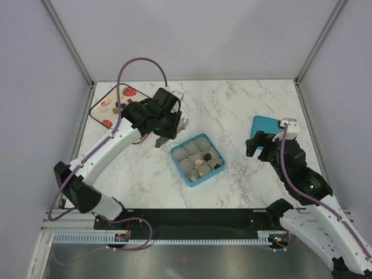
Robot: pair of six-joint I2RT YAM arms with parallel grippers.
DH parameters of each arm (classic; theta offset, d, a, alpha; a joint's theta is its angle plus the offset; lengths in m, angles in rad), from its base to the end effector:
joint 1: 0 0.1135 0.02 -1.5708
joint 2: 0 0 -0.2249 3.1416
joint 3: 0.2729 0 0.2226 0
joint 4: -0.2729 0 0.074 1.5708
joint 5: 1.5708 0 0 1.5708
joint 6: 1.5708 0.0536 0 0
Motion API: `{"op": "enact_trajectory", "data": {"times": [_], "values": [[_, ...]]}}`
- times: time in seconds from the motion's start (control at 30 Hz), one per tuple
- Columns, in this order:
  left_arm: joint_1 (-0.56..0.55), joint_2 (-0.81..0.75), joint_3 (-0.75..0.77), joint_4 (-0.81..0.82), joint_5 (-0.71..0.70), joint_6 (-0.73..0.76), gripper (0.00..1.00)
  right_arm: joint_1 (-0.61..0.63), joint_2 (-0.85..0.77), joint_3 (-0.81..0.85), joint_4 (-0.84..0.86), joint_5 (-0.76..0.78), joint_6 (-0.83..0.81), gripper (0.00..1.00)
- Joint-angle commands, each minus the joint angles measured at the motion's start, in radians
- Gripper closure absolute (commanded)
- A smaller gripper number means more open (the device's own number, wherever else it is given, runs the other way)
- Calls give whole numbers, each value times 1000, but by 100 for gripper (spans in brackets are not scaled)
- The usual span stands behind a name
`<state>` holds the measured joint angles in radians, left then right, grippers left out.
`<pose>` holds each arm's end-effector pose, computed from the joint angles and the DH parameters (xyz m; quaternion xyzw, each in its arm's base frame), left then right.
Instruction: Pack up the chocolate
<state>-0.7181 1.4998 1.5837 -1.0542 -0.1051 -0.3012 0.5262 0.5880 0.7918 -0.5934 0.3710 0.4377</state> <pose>0.2180 -0.1830 0.3105 0.1822 0.9365 -0.1003 0.2823 0.1354 0.0562 0.2933 0.0665 0.8201 0.1179 0.5560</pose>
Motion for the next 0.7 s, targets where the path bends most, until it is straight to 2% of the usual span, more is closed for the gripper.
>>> {"op": "enact_trajectory", "data": {"times": [0.0, 0.17, 0.27, 0.47, 0.67], "values": [[112, -7, 32, -9, -149, 17, 57, 1, -16, 15, 10, -4, 10, 3], [369, -7, -34, 85, -131, 11, 57, 0, -25, -2, 15, -10, 10, 3], [474, 5, -63, 129, -93, -1, 57, 0, -37, -12, 17, -17, 10, 3], [575, 65, -73, 189, -64, -45, 54, 0, -47, -25, 20, -12, 1, 3], [606, 171, -68, 241, -34, -61, 52, 0, -40, -23, 30, -10, -10, 3]]}}
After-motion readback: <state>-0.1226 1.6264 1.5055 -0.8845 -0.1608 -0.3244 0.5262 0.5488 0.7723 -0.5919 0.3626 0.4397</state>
